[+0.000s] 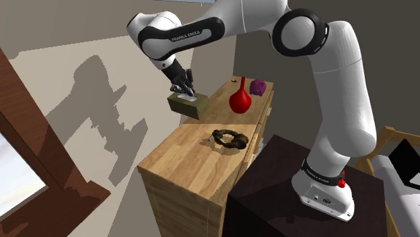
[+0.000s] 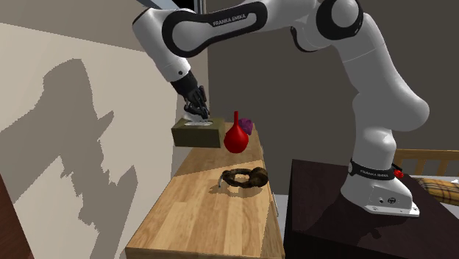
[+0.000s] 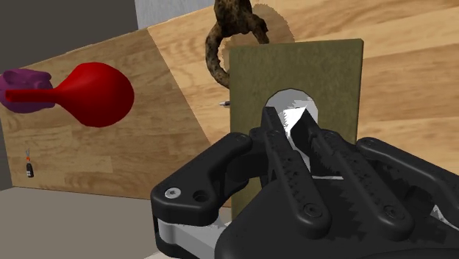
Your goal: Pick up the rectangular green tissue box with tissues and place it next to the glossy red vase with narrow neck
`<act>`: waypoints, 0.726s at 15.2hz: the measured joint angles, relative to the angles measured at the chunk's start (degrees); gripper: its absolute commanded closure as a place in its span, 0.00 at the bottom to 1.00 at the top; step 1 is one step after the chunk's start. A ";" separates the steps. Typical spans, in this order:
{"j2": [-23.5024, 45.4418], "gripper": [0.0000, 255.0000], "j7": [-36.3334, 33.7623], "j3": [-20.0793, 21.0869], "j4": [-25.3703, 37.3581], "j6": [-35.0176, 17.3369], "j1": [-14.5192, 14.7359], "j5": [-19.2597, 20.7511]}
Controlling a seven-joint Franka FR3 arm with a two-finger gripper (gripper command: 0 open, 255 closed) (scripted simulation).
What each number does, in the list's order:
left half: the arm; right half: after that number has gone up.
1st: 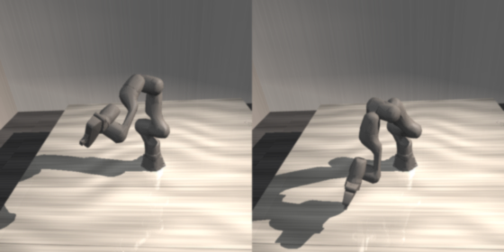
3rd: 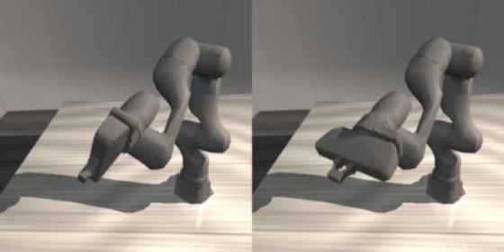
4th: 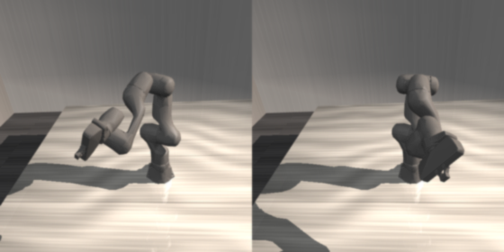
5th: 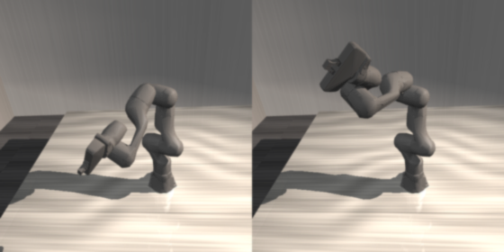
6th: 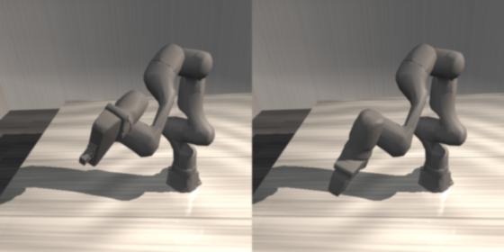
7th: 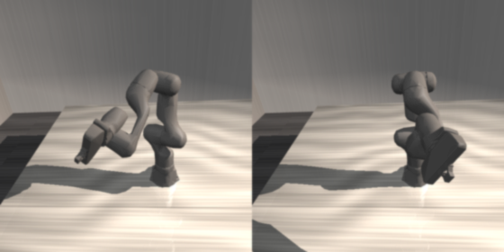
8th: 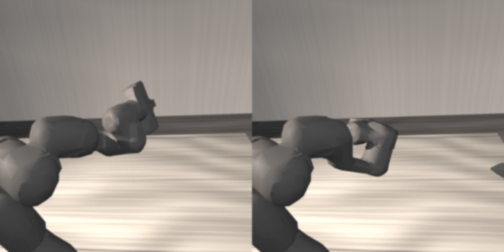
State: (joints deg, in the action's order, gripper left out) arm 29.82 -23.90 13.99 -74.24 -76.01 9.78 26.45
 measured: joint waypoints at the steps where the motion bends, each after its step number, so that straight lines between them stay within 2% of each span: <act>1: 0.12 1.00 0.30 -0.02 1.05 0.89 0.16 0.06; 8: 0.32 1.00 2.15 -0.11 6.63 6.18 1.07 0.48; 11: 0.02 1.00 3.19 -0.36 6.63 8.27 1.28 0.83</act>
State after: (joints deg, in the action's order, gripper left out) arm 29.84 -20.70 13.64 -67.60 -67.74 11.06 27.28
